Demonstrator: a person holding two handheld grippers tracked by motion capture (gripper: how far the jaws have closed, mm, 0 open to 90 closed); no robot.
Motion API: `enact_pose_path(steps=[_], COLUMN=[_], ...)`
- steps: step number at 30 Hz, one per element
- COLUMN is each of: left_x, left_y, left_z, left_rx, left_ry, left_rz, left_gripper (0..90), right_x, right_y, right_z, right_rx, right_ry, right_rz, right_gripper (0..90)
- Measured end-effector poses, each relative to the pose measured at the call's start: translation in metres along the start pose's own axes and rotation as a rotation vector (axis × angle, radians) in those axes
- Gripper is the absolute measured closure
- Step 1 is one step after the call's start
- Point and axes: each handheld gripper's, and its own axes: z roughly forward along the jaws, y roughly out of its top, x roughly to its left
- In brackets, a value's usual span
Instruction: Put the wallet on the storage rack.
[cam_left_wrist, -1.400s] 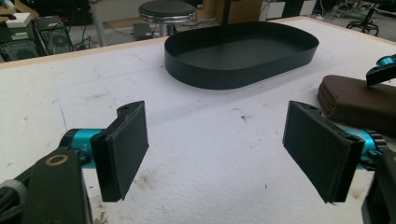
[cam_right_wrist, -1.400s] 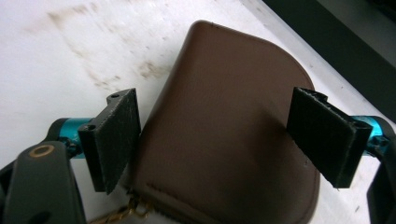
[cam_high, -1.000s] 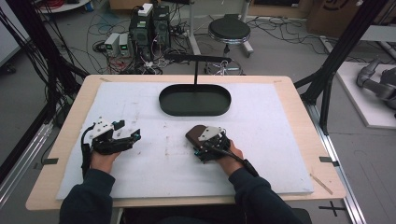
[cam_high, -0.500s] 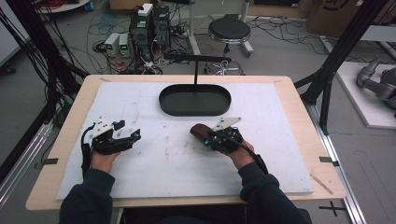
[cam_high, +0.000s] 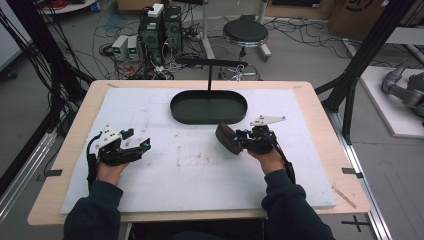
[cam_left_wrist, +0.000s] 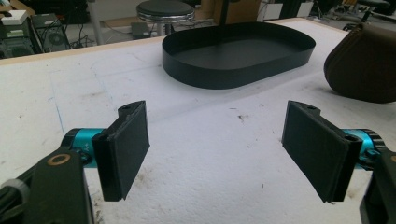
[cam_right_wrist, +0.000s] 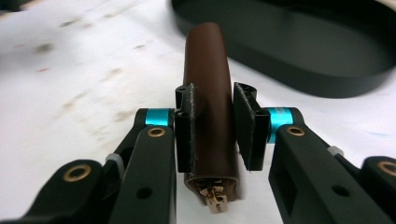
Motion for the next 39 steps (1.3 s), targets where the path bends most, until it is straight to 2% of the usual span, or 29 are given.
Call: enact_pose_path(steps=[1,9,21,26,27,30,32,34,35,36,37,38,39], left_x=[0.0,0.0,-0.001,-0.001,-0.001,0.0,-0.001,0.0,0.0,-0.001,-0.001,-0.001,-0.001], left_y=[0.0,0.0,0.0,0.0,0.0,0.0,0.0,0.0,0.0,0.0,0.0,0.0,0.0], left_z=[0.0,0.0,0.0,0.0,0.0,0.0,0.0,0.0,0.0,0.0,0.0,-0.001,-0.001], left_rx=[0.001,0.002,0.001,0.003,-0.002,-0.002,-0.001,0.0,0.0,-0.001,-0.001,0.0,-0.001], left_ry=[0.001,-0.001,-0.002,-0.005,-0.003,-0.003,-0.003,-0.004,-0.004,-0.002,-0.003,-0.003,-0.003], left_rz=[0.0,-0.002,0.0,0.002,-0.002,-0.002,-0.001,0.001,0.001,-0.002,-0.001,0.001,0.001], left_gripper=[23.0,23.0,23.0,23.0,23.1,23.1,23.1,23.1,23.1,23.1,23.1,23.1,23.1], right_x=[-0.002,0.002,0.004,0.004,0.004,0.004,0.007,0.011,0.011,0.012,0.014,0.014,0.015], right_y=[-0.001,0.001,0.001,0.001,0.002,0.002,0.002,0.001,0.001,0.001,-0.002,-0.002,-0.003], right_z=[0.0,0.002,0.0,-0.002,-0.003,-0.003,-0.002,0.002,0.002,0.005,0.014,0.014,0.018], right_rx=[-0.014,-0.039,-0.049,-0.062,-0.078,-0.09,-0.091,-0.076,-0.076,-0.057,-0.008,-0.008,0.016], right_ry=[-0.03,-0.06,-0.06,-0.062,-0.062,-0.058,-0.054,-0.058,-0.058,-0.067,-0.08,-0.08,-0.093], right_rz=[-0.01,-0.046,-0.057,-0.058,-0.047,-0.051,-0.076,-0.108,-0.108,-0.132,-0.159,-0.159,-0.174], right_gripper=[70.9,68.6,66.8,60.7,56.3,52.4,43.3,34.6,34.6,30.4,29.8,29.8,29.9])
